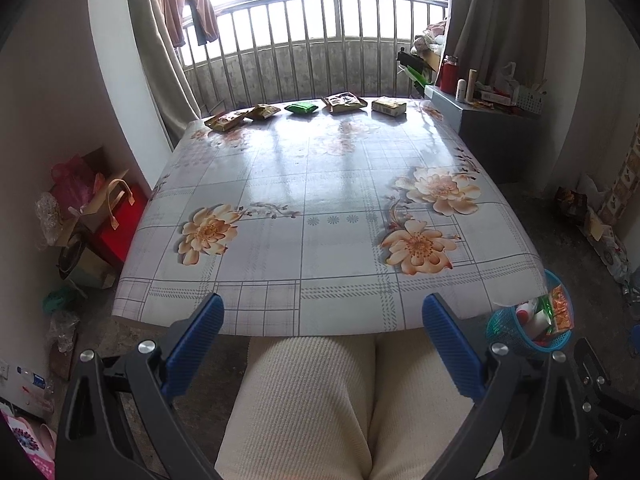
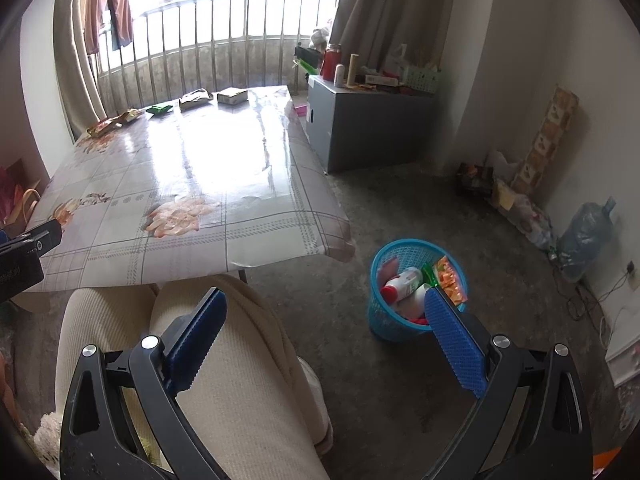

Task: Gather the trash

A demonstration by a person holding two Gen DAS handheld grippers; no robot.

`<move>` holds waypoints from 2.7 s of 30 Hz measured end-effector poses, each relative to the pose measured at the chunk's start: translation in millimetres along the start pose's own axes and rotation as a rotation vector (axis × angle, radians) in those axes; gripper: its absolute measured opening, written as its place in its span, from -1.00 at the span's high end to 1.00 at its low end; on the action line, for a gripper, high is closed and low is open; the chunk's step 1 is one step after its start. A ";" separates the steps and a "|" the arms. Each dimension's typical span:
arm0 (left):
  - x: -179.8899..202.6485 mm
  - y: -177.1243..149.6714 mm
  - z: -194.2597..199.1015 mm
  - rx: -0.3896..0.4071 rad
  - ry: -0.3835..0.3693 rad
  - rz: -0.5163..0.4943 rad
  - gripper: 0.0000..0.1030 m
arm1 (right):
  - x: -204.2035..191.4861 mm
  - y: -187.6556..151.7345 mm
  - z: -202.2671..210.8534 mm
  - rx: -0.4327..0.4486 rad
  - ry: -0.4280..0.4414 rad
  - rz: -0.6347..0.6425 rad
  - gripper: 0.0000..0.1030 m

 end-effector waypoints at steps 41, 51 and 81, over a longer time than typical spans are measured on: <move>-1.3 -2.8 3.3 -0.015 -0.017 0.028 -0.89 | -7.4 7.5 4.4 0.021 0.002 0.012 -0.84; -0.6 -6.9 2.9 -0.032 -0.025 0.032 -0.89 | -2.5 3.5 3.2 0.004 0.000 0.000 -0.84; 14.8 -18.2 -8.8 -0.091 -0.051 0.011 -0.89 | 13.2 -15.9 -4.2 -0.064 -0.010 -0.054 -0.84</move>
Point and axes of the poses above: each gripper's, at about its wrist camera, not at the fingertips, and z roughly against the way its jaws point, x to its right, y to its top, the point moved 9 cm from there along -z, roughly the way its jaws point, and after that the axes turned 4 degrees about x, right-handed, at the moved point
